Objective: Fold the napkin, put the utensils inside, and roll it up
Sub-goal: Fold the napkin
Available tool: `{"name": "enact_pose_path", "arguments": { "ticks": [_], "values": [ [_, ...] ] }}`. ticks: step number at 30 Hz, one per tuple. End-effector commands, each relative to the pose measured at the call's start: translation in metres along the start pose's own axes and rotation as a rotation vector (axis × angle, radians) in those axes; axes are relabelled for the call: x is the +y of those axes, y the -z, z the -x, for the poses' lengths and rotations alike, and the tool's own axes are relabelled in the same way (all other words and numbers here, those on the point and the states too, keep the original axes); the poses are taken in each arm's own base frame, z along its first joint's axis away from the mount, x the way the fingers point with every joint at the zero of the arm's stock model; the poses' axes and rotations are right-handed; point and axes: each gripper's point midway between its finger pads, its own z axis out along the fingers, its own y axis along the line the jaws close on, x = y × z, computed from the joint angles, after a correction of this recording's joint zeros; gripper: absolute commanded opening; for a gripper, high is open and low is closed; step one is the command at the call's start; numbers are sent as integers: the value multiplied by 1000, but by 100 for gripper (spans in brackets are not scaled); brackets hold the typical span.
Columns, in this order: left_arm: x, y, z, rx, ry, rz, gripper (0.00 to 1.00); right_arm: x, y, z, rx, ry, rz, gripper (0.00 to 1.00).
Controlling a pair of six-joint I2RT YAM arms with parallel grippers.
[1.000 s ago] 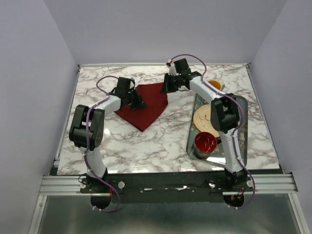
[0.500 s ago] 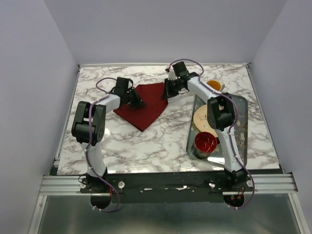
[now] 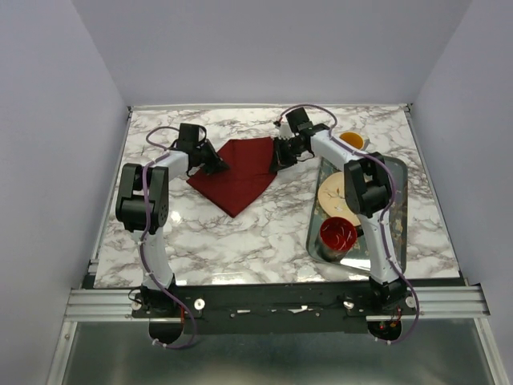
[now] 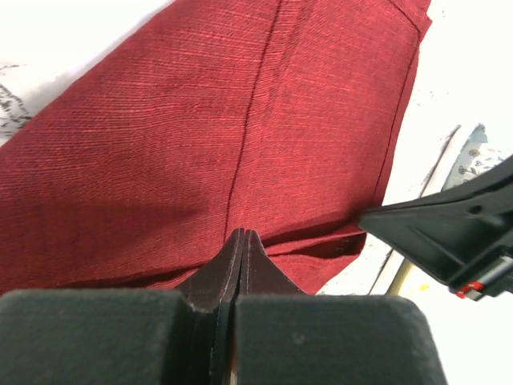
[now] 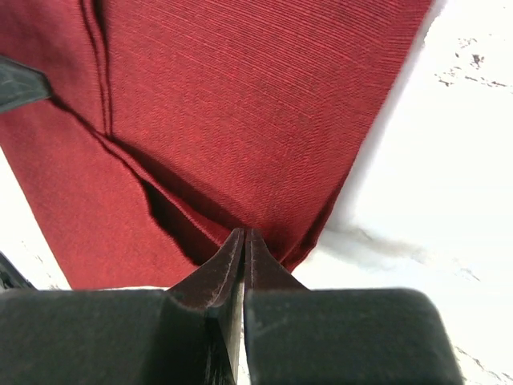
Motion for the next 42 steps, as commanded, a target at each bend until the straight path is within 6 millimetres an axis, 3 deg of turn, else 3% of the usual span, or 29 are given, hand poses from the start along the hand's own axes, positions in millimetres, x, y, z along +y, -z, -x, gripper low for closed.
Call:
{"name": "enact_pose_path", "arguments": {
  "ticks": [1, 5, 6, 7, 9, 10, 12, 13, 14, 21, 26, 32, 37, 42],
  "values": [
    [-5, 13, 12, -33, -33, 7, 1, 14, 25, 31, -85, 72, -7, 12],
    [-4, 30, 14, -55, -73, 47, 1, 27, 42, 44, -103, 84, -14, 18],
    [-8, 37, 16, -68, -86, 41, 1, 31, 47, 43, -104, 71, -8, 24],
    [0, 41, 15, -69, -73, 54, 1, 31, 45, 34, -86, 55, -8, 26],
    [7, 49, 17, -82, -59, 57, 1, 56, 54, 31, -117, 67, 58, 33],
    [21, 52, 16, -79, -33, 73, 1, 56, 46, 11, -72, 42, 80, 34],
    [32, 58, 17, -77, -6, 78, 0, 83, 50, 2, -67, 41, 205, 35],
    [40, 59, 14, -73, -2, 92, 0, 85, 48, -6, -54, 35, 218, 36],
    [51, 64, 21, -87, 16, 112, 0, 84, 42, -18, -33, 29, 213, 36],
    [78, 64, 21, -77, 41, 178, 0, 81, 26, -33, 0, 30, 217, 33],
    [100, 61, 20, -81, 47, 235, 0, 56, 1, -44, 28, 17, 164, 30],
    [120, 55, 17, -65, 61, 289, 0, 31, -10, -28, 0, 17, 119, 30],
    [114, 61, 24, -89, 41, 287, 0, 7, -8, -19, -25, 18, 38, 31],
    [78, 82, 36, -138, 8, 201, 0, 31, 11, -14, -46, 78, 15, 36]
  ]
}}
